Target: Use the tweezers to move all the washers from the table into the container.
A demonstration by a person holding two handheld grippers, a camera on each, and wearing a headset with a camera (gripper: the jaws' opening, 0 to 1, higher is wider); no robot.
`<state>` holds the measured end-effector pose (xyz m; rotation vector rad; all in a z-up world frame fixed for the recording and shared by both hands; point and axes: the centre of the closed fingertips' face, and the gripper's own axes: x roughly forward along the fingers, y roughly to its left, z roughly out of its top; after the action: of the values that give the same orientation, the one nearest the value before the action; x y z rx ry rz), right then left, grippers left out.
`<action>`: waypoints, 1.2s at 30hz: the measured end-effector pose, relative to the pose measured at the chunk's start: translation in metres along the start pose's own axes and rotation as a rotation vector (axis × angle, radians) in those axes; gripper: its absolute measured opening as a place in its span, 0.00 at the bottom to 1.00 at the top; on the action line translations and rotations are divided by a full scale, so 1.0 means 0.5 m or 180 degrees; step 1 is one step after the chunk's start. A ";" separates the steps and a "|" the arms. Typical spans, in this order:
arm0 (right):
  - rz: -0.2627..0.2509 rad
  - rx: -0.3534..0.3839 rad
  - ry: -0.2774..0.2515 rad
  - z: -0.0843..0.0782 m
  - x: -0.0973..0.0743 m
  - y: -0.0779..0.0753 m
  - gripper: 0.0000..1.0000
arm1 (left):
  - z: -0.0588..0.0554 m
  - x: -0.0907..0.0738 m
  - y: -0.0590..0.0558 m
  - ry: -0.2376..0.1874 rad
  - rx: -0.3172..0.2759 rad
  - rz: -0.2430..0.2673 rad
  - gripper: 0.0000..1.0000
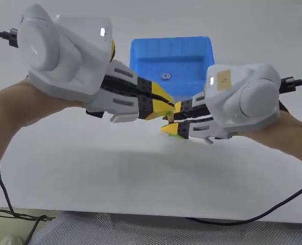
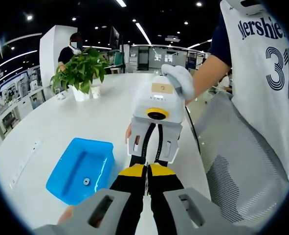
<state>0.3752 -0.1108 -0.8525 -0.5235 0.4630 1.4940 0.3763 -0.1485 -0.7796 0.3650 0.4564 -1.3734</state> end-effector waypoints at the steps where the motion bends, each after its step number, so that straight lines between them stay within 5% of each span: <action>1: -0.0005 0.0002 -0.0002 0.000 0.000 -0.001 0.12 | 0.000 0.000 0.001 -0.0001 0.0001 -0.0002 0.05; 36: 0.0033 -0.0082 0.0140 -0.037 -0.005 0.000 0.11 | 0.000 0.011 -0.008 0.0043 0.0044 -0.0074 0.06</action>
<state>0.3757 -0.1237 -0.8662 -0.5760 0.4819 1.5025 0.3734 -0.1540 -0.7825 0.3816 0.4638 -1.3979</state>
